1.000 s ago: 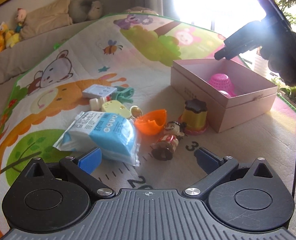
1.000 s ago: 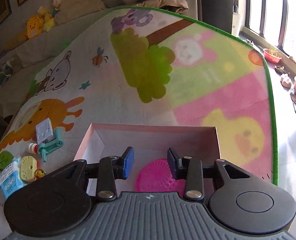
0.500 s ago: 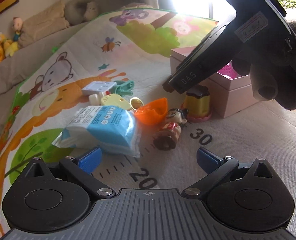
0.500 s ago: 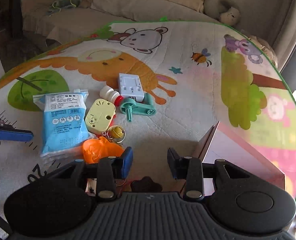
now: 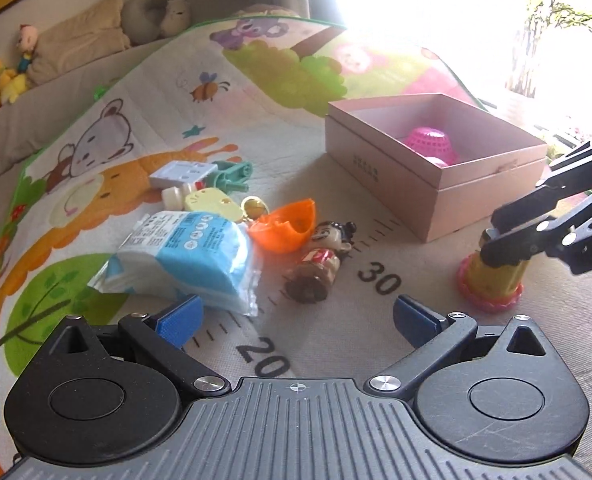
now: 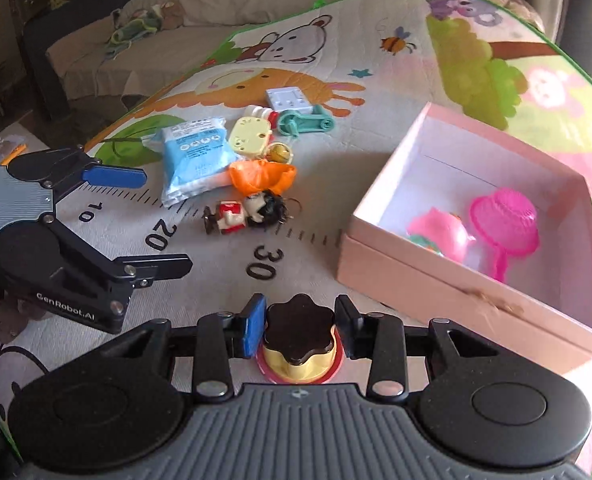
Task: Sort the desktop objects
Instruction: 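Grasp the yellow cup with pink base with the right gripper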
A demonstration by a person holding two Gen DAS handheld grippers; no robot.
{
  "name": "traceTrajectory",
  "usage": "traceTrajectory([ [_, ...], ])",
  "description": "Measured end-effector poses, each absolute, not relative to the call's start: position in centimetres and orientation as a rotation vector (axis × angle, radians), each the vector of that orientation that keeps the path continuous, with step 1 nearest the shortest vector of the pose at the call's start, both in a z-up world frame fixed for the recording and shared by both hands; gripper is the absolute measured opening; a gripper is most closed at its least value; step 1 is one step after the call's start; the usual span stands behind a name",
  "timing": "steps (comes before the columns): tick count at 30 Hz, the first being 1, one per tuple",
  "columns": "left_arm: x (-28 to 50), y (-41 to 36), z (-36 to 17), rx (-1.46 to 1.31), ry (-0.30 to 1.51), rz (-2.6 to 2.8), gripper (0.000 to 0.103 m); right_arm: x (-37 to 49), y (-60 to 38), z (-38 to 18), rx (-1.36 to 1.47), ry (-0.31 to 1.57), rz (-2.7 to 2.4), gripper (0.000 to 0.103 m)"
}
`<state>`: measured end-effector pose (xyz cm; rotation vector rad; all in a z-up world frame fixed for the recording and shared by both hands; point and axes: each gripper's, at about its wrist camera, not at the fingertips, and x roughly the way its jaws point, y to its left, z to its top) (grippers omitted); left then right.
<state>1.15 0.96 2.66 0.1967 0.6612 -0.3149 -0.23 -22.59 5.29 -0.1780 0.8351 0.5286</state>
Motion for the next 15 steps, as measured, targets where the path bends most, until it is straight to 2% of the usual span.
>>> traceTrajectory([
  [2, 0.9, 0.3, 2.9, 0.197, 0.65, -0.333, 0.103, -1.3, -24.9, 6.0, -0.126, 0.775, 0.462, 0.039],
  [4, 0.7, -0.2, 3.1, 0.185, 0.643, -0.351, 0.103, -2.5, -27.1, 6.7, -0.091, 0.691, 0.379, 0.046],
  [6, 0.8, -0.8, 3.1, 0.171, 0.645, -0.355, 0.103, -3.6, -28.6, 6.6, -0.071, 0.628, 0.312, 0.062],
  [7, 1.0, -1.0, 3.0, 0.162, 0.648, -0.35, 0.103, -4.0, -29.1, 6.4, -0.06, 0.614, 0.291, 0.065],
  [14, 4.8, -2.5, 2.1, 0.1, 0.703, -0.254, 0.101, -3.6, -30.7, 3.2, 0.015, 0.684, 0.257, 0.066],
  [15, 5.2, -2.8, 2.0, 0.113, 0.703, -0.249, 0.09, -3.8, -30.4, 2.9, 0.009, 0.687, 0.262, 0.066],
])
